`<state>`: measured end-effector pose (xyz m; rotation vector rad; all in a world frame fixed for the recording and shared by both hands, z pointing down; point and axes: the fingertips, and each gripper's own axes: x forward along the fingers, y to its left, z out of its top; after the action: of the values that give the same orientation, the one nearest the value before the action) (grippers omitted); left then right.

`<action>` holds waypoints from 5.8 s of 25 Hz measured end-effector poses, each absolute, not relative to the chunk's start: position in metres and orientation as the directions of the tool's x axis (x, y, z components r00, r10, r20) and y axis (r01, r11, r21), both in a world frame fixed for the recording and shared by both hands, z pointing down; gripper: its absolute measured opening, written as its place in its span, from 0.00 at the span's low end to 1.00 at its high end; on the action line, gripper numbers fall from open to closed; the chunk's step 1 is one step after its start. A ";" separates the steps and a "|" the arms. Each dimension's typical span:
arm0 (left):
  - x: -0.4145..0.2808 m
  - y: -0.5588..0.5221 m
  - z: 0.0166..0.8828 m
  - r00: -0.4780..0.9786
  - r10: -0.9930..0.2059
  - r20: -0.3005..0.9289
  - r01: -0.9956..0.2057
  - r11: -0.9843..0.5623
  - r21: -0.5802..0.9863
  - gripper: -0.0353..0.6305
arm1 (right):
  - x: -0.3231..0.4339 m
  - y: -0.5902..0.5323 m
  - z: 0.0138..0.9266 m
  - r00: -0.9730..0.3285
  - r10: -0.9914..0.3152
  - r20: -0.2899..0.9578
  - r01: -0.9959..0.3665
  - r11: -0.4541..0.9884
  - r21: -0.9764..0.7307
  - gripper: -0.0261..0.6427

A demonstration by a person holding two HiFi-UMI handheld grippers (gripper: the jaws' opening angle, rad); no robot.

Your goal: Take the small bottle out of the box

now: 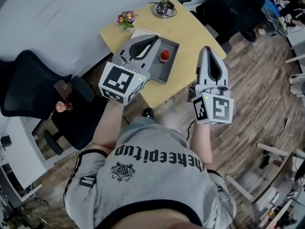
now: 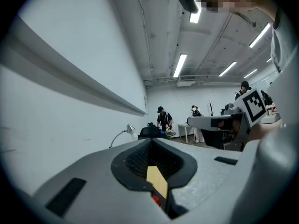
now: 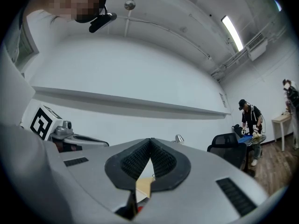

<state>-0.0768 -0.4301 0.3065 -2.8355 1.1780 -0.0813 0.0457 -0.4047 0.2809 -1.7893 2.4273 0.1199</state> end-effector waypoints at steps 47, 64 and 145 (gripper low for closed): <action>0.004 -0.503 0.645 0.443 -0.037 0.896 0.090 -0.992 -0.085 0.39 | 0.121 -0.454 0.375 -0.059 -0.993 0.106 -0.997 0.054 -0.048 0.04; 0.003 -0.503 0.634 0.503 -0.084 0.860 -0.070 -0.996 -0.056 0.39 | 0.117 -0.449 0.379 -0.075 -0.992 0.098 -0.996 0.069 -0.060 0.04; -0.050 -0.246 0.304 0.397 -0.916 -0.064 -0.918 -0.394 -0.053 0.38 | 0.114 -0.239 0.288 -0.434 -0.896 -0.096 -0.901 0.431 0.047 0.04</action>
<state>-0.0497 -0.2462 0.3036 -2.5582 1.6823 0.0378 0.1141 -0.2394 0.2878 -1.6399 2.6093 0.1400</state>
